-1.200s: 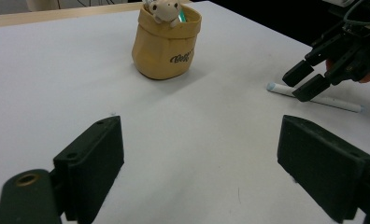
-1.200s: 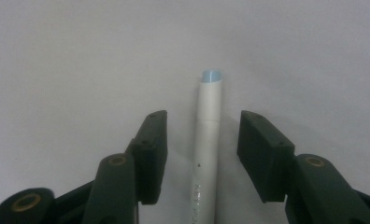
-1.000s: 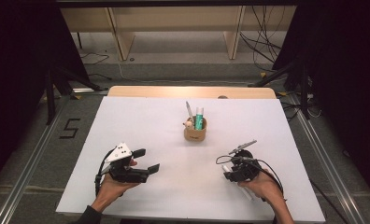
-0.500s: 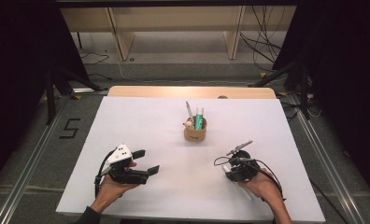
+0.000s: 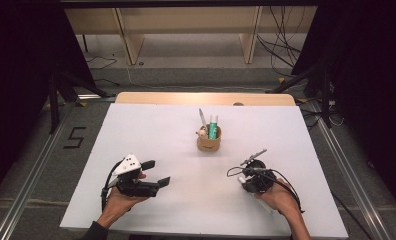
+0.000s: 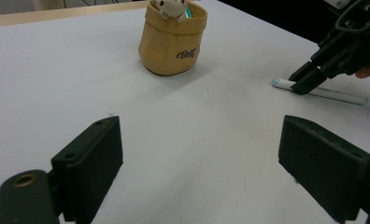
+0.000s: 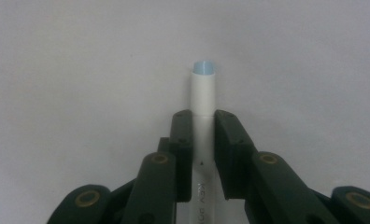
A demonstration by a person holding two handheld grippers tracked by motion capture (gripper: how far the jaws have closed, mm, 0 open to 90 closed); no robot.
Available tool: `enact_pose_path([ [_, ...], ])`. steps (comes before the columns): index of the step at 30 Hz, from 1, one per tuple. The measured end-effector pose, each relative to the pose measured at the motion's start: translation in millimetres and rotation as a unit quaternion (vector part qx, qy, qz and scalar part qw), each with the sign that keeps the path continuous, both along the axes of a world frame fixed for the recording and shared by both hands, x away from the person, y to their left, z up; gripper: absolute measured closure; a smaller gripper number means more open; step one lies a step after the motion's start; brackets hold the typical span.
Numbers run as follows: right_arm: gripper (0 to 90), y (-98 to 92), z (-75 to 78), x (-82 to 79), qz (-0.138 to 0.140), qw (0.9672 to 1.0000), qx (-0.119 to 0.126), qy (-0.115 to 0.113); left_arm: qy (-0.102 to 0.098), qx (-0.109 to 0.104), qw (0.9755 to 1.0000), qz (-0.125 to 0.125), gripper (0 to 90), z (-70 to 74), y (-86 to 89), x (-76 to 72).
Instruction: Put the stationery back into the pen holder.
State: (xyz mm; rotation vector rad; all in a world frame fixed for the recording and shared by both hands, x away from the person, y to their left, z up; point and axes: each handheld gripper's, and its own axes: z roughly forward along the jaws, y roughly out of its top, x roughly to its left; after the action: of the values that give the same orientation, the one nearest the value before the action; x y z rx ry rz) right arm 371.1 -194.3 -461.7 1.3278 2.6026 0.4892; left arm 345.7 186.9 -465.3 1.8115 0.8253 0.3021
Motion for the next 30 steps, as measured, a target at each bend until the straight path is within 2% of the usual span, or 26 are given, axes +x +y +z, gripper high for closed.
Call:
enact_pose_path([
  [5, 78.7, -2.6, 0.8, -0.3, 0.009, 0.9998, 0.018, -0.004, 0.001, -0.003, 1.0, 0.004, 13.6, -0.5, 1.5, 1.0],
  [10, 78.8, -7.5, 7.5, -1.2, 0.005, 0.9988, 0.041, -0.028, 0.003, -0.008, 0.9999, 0.008, 13.8, -1.1, 3.5, 1.8],
  [11, 78.8, -10.3, 11.3, -1.3, 0.004, 0.9976, 0.056, -0.041, 0.003, -0.01, 0.9999, 0.008, 13.9, -1.2, 3.7, 1.9],
  [17, 78.8, -15.9, 23.6, 0.5, -0.003, 0.9906, 0.101, -0.092, 0.006, -0.011, 0.9999, 0.01, 13.9, -1.6, 4.9, 2.7],
  [21, 78.8, -19.8, 34.9, 3.6, -0.014, 0.9808, 0.136, -0.139, 0.008, -0.012, 0.9998, 0.011, 13.9, -1.6, 5.3, 2.5],
  [26, 78.8, -19.7, 50.9, 10.4, -0.035, 0.963, 0.183, -0.195, 0.01, -0.015, 0.9998, 0.013, 13.9, -2.0, 6.2, 2.3],
  [30, 78.7, -13.0, 61.0, 18.2, -0.041, 0.9504, 0.204, -0.231, 0.011, -0.015, 0.9997, 0.013, 13.9, -2.4, 7.0, 2.3],
])
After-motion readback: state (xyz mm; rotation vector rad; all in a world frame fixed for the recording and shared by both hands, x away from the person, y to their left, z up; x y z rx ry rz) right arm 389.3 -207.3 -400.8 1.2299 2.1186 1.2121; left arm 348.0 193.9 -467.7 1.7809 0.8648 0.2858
